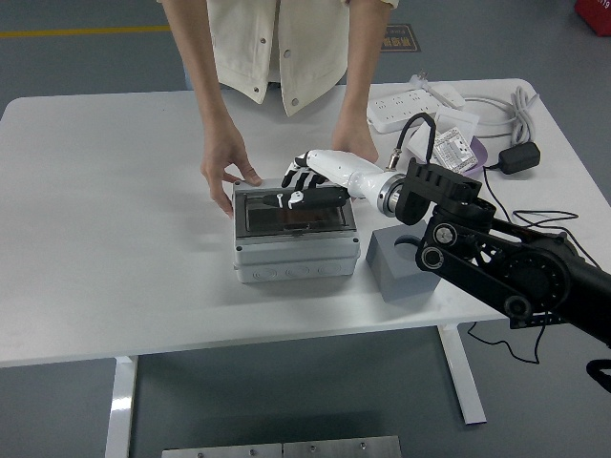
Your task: Fetch the battery,place it into the box,close the lid of the box
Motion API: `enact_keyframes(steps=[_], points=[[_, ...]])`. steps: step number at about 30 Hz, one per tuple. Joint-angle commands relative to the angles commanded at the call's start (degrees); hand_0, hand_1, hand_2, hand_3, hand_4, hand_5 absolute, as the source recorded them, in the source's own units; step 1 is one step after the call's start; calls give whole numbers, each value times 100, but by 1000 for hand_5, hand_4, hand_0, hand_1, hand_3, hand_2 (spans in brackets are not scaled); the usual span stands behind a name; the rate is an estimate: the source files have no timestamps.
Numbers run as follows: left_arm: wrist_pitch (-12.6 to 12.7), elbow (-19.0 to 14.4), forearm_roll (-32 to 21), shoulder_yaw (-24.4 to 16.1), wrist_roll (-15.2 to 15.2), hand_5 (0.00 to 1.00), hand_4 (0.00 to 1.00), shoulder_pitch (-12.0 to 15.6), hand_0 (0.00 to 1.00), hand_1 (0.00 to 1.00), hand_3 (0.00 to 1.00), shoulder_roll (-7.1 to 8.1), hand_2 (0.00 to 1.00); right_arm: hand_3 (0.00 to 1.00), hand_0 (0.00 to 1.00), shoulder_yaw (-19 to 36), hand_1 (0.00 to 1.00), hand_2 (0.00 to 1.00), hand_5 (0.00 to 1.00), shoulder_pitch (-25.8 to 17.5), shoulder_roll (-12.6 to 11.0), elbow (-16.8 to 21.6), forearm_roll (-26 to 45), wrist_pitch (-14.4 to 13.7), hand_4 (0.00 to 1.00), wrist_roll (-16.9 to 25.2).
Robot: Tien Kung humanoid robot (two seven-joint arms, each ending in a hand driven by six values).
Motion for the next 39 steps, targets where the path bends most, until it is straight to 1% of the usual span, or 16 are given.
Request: enact_keyframes(steps=[4, 6, 9, 15, 17, 20, 22, 27, 28, 29, 30, 34, 35, 36, 37, 39], points=[[1, 0, 15, -17, 3, 2, 173, 13, 614, 743, 525, -4, 567, 688, 645, 18, 560, 582, 935, -28, -29, 125, -20, 196, 950, -114], [1, 0, 7, -8, 0, 2, 172, 14, 613, 743, 524, -7, 567, 688, 643, 42, 557, 577, 955, -45, -35, 169, -24, 258, 951, -144], [2, 0, -18, 22, -9, 2, 172, 9, 613, 743, 524, -11, 567, 688, 643, 184, 557, 577, 955, -112, -41, 220, -60, 319, 951, -156], [-4, 0, 53, -38, 2, 2, 172, 15, 613, 744, 524, -22, 568, 690, 643, 752, 553, 581, 968, -437, -70, 340, -181, 418, 945, -141], [-5, 0, 88, -72, 5, 2, 171, 18, 612, 743, 523, -29, 567, 691, 643, 1069, 556, 581, 972, -683, -89, 436, -242, 477, 949, -110], [-7, 0, 98, -89, 6, 2, 171, 22, 612, 743, 523, -39, 567, 691, 643, 1389, 556, 581, 972, -923, -101, 514, -227, 460, 949, 19], [-13, 0, 139, -136, 10, 2, 171, 33, 612, 743, 523, -47, 567, 691, 643, 1656, 556, 581, 972, -1153, -86, 538, -182, 337, 949, 250], [-35, 0, 341, -356, 48, 2, 170, 84, 612, 743, 523, -56, 567, 687, 652, 2228, 558, 584, 981, -1651, -60, 529, 102, -240, 950, 930], [-43, 0, 432, -455, 64, 2, 170, 106, 612, 743, 523, -57, 567, 687, 652, 2329, 558, 584, 981, -1777, -62, 537, 258, -461, 950, 1174], [-48, 0, 487, -516, 72, 2, 170, 123, 611, 743, 523, -58, 567, 662, 598, 2385, 534, 563, 951, -1855, -64, 553, 348, -584, 951, 1308], [-53, 0, 564, -602, 83, 2, 170, 147, 611, 743, 523, -61, 567, 662, 598, 2460, 534, 563, 951, -1966, -66, 578, 494, -799, 951, 1543], [-65, 0, 842, -910, 115, 2, 170, 241, 611, 743, 523, -83, 567, 662, 598, 2671, 534, 563, 951, -2295, -61, 681, 989, -1481, 951, 2278], [-68, 0, 919, -991, 124, 2, 168, 262, 611, 742, 522, -91, 566, 639, 579, 2707, 519, 546, 784, -2353, -58, 697, 1106, -1630, 900, 2436], [-71, 0, 997, -1071, 134, 2, 168, 283, 611, 742, 522, -101, 566, 639, 579, 2741, 519, 546, 784, -2411, -53, 710, 1228, -1782, 900, 2600], [-74, 0, 1104, -1185, 146, 2, 168, 312, 611, 742, 522, -115, 566, 639, 579, 2781, 519, 546, 784, -2493, -43, 712, 1420, -2003, 900, 2838], [-76, 0, 1209, -1300, 156, 2, 168, 342, 611, 742, 522, -132, 566, 639, 579, 2818, 519, 546, 784, -2588, -31, 690, 1652, -2229, 900, 3093]])
